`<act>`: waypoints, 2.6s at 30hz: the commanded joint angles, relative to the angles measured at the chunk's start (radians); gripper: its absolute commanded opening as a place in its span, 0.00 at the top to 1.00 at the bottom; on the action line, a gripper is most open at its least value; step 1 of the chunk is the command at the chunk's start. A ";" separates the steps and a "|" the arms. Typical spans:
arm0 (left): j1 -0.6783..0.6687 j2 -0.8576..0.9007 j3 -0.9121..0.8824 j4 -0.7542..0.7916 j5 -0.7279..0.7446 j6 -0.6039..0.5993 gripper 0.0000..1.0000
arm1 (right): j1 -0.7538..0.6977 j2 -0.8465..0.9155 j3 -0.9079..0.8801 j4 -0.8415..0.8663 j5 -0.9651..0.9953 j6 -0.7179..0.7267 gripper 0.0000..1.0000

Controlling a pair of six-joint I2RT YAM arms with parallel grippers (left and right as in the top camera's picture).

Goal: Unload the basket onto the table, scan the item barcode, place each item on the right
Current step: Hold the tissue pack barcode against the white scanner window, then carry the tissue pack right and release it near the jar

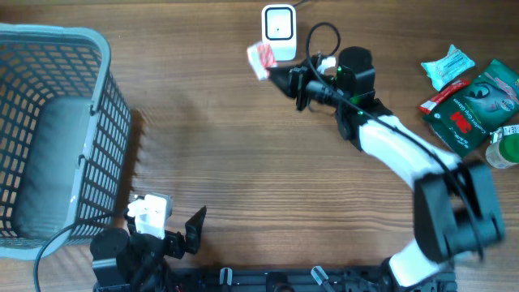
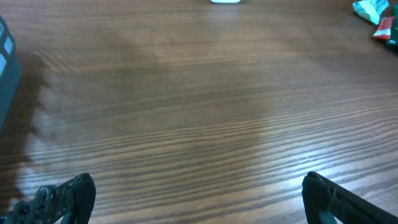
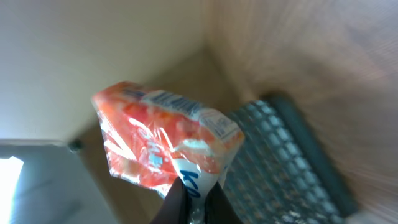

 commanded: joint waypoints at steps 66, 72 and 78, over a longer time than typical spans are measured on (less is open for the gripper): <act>0.003 -0.003 -0.002 0.003 0.016 0.013 0.00 | -0.814 0.139 0.394 -1.674 1.120 -0.521 0.96; 0.003 -0.003 -0.002 0.003 0.016 0.013 0.00 | -0.814 0.139 0.394 -1.730 1.214 -0.467 0.89; 0.003 -0.003 -0.002 0.004 0.016 0.013 0.00 | -0.814 0.121 0.420 -1.735 1.119 -0.609 0.17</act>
